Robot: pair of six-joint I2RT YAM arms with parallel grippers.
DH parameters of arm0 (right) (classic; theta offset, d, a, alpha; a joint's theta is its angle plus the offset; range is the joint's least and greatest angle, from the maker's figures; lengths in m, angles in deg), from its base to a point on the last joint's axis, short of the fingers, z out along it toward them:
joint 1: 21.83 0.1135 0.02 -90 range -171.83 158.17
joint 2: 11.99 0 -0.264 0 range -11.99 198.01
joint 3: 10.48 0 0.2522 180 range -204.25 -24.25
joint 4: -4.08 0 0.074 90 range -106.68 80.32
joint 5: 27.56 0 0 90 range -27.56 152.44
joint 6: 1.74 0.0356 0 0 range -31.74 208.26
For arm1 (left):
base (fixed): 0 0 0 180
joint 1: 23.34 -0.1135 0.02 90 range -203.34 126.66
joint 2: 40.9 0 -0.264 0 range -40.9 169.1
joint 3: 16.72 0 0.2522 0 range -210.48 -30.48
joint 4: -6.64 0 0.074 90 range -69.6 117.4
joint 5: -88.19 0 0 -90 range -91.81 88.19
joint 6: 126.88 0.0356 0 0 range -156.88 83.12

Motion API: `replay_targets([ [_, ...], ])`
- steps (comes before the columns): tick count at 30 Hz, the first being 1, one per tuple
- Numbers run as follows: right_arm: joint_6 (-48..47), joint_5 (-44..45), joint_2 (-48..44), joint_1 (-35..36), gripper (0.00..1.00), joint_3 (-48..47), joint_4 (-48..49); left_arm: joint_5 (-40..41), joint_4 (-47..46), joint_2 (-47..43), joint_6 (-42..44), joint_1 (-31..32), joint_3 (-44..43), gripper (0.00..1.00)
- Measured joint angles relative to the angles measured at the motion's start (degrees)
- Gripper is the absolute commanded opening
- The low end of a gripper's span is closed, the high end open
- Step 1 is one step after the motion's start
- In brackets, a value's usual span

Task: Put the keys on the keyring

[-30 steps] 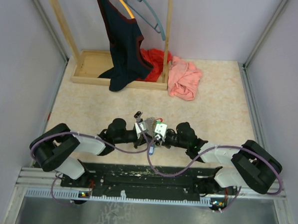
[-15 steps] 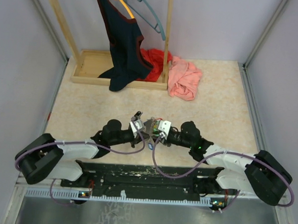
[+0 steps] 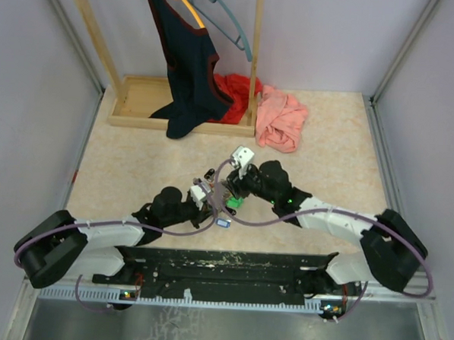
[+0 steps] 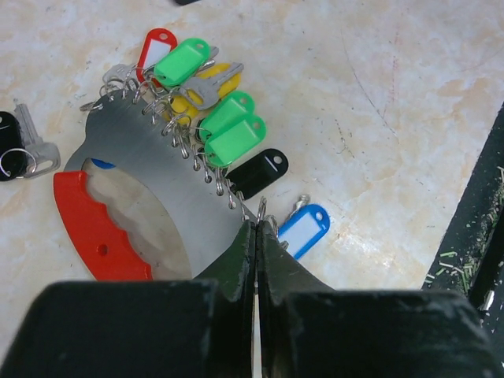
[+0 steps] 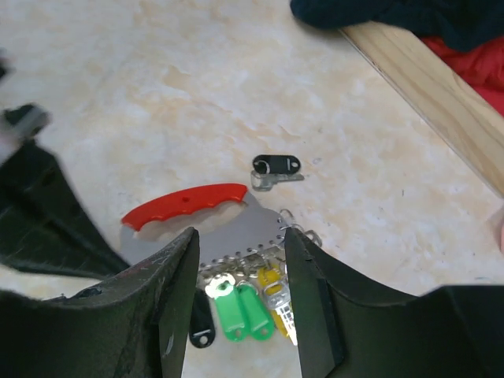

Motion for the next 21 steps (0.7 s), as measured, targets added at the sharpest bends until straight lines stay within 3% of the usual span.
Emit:
replay_targets([
  [7, 3.6, 6.4, 17.4, -0.8, 0.51, -11.3, -3.3, 1.7, 0.2, 0.0, -1.0, 0.0, 0.5, 0.01],
  [21, 4.6, 7.2, 41.6, -1.0, 0.63, -30.8, -8.1, 0.4, -0.7, -3.1, -1.1, 0.0, 3.0, 0.01],
])
